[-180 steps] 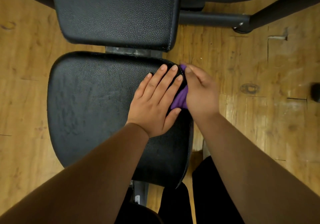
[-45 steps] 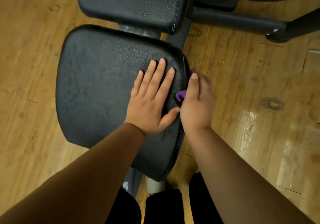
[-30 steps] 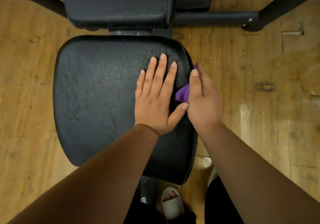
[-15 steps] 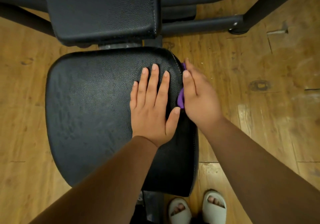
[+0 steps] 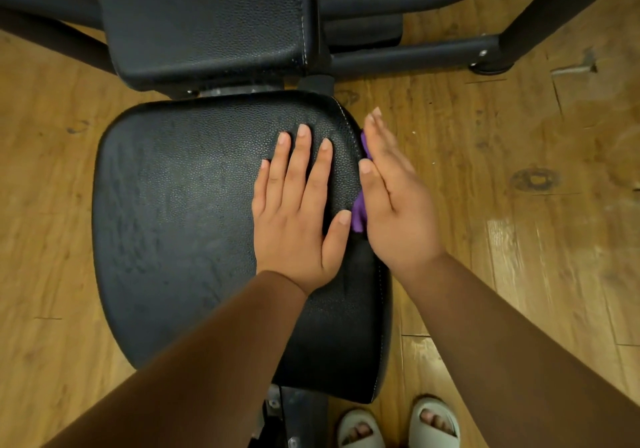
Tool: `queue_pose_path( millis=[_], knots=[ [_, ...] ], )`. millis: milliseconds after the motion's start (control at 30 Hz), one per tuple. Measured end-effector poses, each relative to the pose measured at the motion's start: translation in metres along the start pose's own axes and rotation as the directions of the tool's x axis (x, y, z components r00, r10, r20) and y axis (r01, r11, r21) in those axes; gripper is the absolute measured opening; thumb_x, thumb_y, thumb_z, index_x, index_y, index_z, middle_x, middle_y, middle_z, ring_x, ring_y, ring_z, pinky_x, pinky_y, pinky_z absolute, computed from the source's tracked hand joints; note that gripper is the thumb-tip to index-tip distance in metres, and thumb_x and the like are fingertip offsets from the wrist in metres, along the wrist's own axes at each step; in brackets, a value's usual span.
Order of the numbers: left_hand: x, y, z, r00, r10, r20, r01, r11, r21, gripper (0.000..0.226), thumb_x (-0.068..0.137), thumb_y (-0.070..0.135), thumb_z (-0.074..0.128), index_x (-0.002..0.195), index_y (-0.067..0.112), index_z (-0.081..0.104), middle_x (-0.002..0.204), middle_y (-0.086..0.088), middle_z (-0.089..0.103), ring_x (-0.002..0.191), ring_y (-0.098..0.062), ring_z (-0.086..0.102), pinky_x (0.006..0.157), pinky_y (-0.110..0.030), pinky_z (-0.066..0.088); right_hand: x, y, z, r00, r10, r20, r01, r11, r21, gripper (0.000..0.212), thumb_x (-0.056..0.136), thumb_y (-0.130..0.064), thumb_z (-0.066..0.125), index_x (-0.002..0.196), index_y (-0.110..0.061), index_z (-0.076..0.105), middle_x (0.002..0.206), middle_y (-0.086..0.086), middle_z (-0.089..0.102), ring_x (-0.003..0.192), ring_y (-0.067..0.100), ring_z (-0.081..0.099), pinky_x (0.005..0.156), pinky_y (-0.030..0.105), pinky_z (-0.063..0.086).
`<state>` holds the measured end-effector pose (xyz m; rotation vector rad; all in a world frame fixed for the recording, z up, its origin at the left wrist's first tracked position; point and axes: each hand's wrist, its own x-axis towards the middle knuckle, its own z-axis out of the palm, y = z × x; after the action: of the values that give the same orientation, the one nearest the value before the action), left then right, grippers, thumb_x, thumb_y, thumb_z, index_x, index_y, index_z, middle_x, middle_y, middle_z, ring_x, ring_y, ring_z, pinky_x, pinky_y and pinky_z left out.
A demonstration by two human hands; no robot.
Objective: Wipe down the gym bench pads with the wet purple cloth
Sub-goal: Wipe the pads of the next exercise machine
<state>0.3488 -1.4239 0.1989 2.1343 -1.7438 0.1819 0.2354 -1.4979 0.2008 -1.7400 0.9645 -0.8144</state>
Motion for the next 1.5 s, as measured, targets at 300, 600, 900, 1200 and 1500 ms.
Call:
queue_pose_path(
  millis=[300,600,900,1200,1500],
  knots=[
    [-0.002,0.002,0.000,1.000,-0.010,-0.010,0.010,1.000,-0.004,0.067,0.097,0.048,0.014,0.150,0.008,0.030,0.158,-0.015,0.023,0.149,-0.029,0.014,0.120,-0.045,0.011,0.005,0.005,-0.001,0.996,-0.084,0.034,0.084,0.996,-0.014,0.046,0.103,-0.016,0.037,0.149,-0.013,0.030,0.156,-0.003,0.027,0.148,0.012,0.016,0.120,0.025,0.015],
    [-0.002,0.003,0.001,0.999,-0.019,-0.034,0.018,1.000,-0.007,0.067,0.098,0.048,0.014,0.149,0.008,0.032,0.157,-0.015,0.025,0.148,-0.029,0.016,0.120,-0.047,0.013,-0.020,0.016,-0.001,0.988,-0.153,0.014,0.154,0.987,-0.045,0.046,0.102,-0.010,0.038,0.147,-0.007,0.032,0.155,-0.001,0.027,0.148,0.017,0.018,0.121,0.032,0.018],
    [-0.002,0.002,0.000,1.000,0.000,-0.027,0.000,1.000,0.001,0.068,0.098,0.048,0.013,0.148,0.007,0.033,0.157,-0.016,0.026,0.148,-0.031,0.017,0.119,-0.048,0.014,-0.034,0.014,0.000,0.996,-0.086,-0.002,0.086,0.996,0.014,0.046,0.102,-0.012,0.037,0.148,-0.009,0.031,0.156,-0.004,0.025,0.147,0.010,0.019,0.121,0.035,0.019],
    [-0.003,0.000,0.000,0.993,0.120,0.000,-0.120,0.993,-0.009,0.062,0.099,0.038,0.014,0.146,0.003,0.035,0.155,-0.014,0.031,0.147,-0.028,0.022,0.119,-0.051,0.015,-0.010,0.009,0.002,0.999,0.035,-0.004,-0.034,0.977,0.210,0.043,0.104,-0.015,0.038,0.146,-0.019,0.032,0.152,-0.013,0.029,0.142,-0.003,0.023,0.116,0.016,0.018],
    [-0.003,0.001,0.001,0.995,0.098,-0.014,-0.099,0.995,-0.031,0.062,0.097,0.037,0.019,0.146,0.005,0.038,0.154,-0.012,0.033,0.147,-0.026,0.023,0.117,-0.052,0.019,-0.001,0.008,-0.003,0.951,0.293,0.100,-0.301,0.798,0.523,0.038,0.103,-0.022,0.042,0.141,-0.021,0.047,0.146,-0.011,0.047,0.135,0.000,0.040,0.118,0.033,0.027]
  ],
)
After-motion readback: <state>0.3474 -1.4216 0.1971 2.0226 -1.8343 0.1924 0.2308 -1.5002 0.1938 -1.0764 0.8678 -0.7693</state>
